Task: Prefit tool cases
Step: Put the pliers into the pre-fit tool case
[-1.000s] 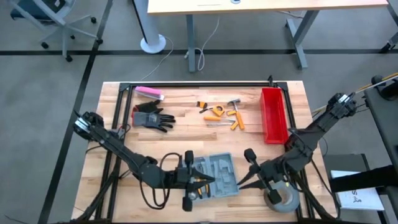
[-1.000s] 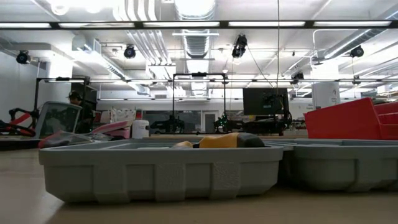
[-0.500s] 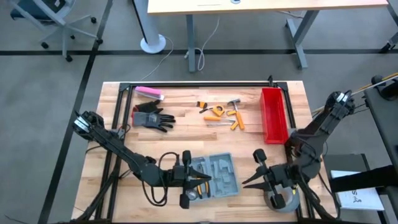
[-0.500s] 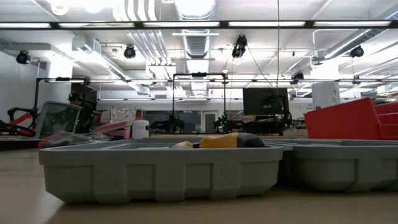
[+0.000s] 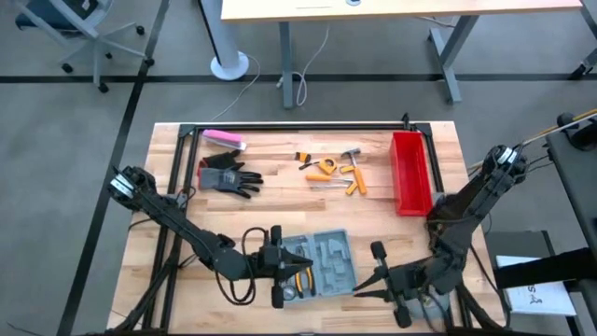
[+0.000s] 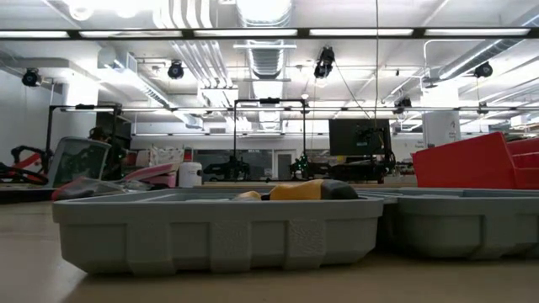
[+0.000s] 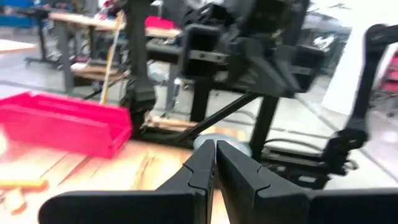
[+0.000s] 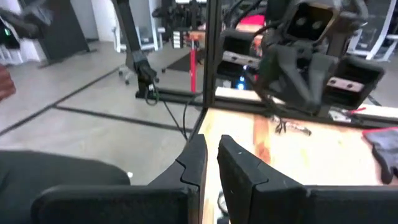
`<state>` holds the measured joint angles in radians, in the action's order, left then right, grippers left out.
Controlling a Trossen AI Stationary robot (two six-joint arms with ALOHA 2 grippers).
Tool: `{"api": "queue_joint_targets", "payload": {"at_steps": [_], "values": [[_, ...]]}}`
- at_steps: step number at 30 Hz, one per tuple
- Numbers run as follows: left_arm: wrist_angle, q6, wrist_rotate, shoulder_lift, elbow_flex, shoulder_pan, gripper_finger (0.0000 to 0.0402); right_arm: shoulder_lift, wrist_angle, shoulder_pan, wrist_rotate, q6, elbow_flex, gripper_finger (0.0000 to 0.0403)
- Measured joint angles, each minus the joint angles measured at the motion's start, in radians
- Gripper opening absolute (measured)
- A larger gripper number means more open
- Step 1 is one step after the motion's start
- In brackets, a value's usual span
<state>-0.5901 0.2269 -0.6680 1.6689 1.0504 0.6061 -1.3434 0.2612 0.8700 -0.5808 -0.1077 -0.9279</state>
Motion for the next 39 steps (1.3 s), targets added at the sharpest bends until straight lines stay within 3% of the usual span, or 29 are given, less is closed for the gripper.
{"api": "queue_joint_targets", "payload": {"at_steps": [8,15,25,33,39], "values": [[0.266,0.261,-0.04,0.0,0.0,-0.022,0.002,-0.035,-0.161,-0.019,-0.068,-0.128,0.0,0.0024],[0.298,0.281,-0.041,0.0,0.0,-0.026,0.002,-0.038,-0.246,-0.07,-0.064,-0.184,0.0,0.0024],[0.501,0.484,-0.018,0.0,0.0,-0.026,0.002,-0.133,-0.265,-0.173,0.089,-0.219,0.001,0.0023],[0.535,0.502,0.004,0.0,0.0,-0.023,0.002,-0.253,-0.255,-0.26,0.209,-0.234,0.001,0.0024],[0.648,0.591,0.006,0.0,0.0,-0.02,0.002,-0.299,-0.22,-0.277,0.252,-0.222,0.001,0.0023]]}}
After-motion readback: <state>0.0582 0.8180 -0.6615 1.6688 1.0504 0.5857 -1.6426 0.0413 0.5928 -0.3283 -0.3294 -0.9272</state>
